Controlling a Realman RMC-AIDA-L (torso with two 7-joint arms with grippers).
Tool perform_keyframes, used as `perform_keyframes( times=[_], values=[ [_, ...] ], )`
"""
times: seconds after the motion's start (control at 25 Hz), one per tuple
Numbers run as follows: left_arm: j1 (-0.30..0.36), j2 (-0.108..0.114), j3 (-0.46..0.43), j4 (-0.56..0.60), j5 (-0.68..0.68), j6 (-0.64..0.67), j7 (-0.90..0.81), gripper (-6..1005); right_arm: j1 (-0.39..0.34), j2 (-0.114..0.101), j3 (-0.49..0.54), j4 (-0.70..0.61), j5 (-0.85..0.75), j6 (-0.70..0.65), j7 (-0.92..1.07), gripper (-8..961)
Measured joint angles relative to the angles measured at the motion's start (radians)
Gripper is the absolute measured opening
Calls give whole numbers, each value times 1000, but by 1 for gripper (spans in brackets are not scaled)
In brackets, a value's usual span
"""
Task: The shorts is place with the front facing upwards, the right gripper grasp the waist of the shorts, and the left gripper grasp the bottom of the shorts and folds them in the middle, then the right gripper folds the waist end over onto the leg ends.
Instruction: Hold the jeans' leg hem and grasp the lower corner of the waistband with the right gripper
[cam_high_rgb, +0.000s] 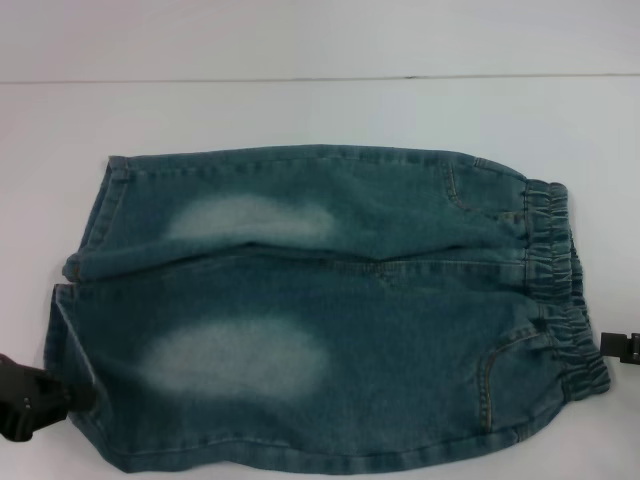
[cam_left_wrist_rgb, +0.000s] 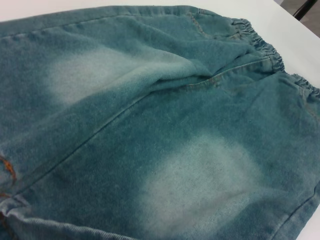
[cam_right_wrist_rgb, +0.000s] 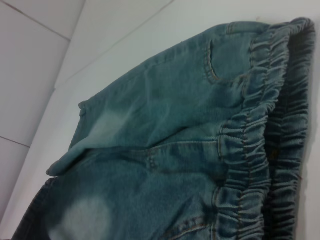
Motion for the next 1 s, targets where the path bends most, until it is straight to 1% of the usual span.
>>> perform_keyframes(
  times=[0.36,0.72,1.0],
  values=[
    [-10,0,1,0,0,0,-1,48,6,2,-36,9,-1,37,0,833],
    [-11,0,2,0,0,0,-4,55,30,16,-87,14,-1,54,6,831],
    [-12,0,3,-1,0,0,-6,60,39,21,-107,25,-1,55,1,829]
  ],
)
